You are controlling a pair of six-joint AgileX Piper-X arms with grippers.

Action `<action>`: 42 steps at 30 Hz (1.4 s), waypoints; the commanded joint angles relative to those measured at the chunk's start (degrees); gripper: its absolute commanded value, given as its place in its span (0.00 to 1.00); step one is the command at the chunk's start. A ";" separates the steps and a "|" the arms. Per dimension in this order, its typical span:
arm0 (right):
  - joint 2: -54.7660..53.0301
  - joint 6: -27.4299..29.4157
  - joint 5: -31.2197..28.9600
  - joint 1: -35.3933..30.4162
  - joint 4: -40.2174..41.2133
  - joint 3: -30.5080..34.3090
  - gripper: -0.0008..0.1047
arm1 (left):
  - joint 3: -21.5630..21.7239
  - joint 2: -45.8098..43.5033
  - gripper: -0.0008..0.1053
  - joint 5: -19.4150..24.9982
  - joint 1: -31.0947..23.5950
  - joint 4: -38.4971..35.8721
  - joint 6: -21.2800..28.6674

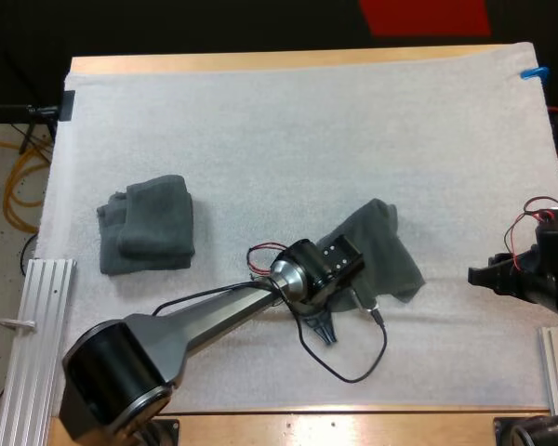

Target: Pick towel from pile fold and stack

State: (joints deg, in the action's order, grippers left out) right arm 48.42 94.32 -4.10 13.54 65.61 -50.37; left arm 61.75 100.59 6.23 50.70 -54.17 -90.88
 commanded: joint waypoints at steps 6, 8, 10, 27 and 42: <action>-0.46 3.54 8.35 -0.22 0.21 -0.06 0.46 | -0.34 -7.74 0.01 3.07 -0.04 -5.15 -0.03; -0.46 4.49 12.95 -0.22 0.21 -0.06 0.46 | -0.49 -9.22 0.01 3.07 -0.24 -6.18 -0.03; -0.34 6.32 17.87 -0.02 0.21 0.30 0.46 | -0.50 -9.98 0.01 3.93 -0.60 -7.49 -0.03; 0.50 14.41 17.13 13.60 -22.41 18.89 0.46 | -5.53 -10.02 0.01 4.25 -13.07 -12.20 1.44; 20.26 26.28 20.93 17.00 -40.07 21.01 0.46 | -5.87 -10.02 0.01 4.25 -13.57 -11.32 2.73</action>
State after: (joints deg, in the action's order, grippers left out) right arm 68.41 118.90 15.69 30.46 26.29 -29.33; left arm 55.88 90.89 9.96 37.15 -65.50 -88.31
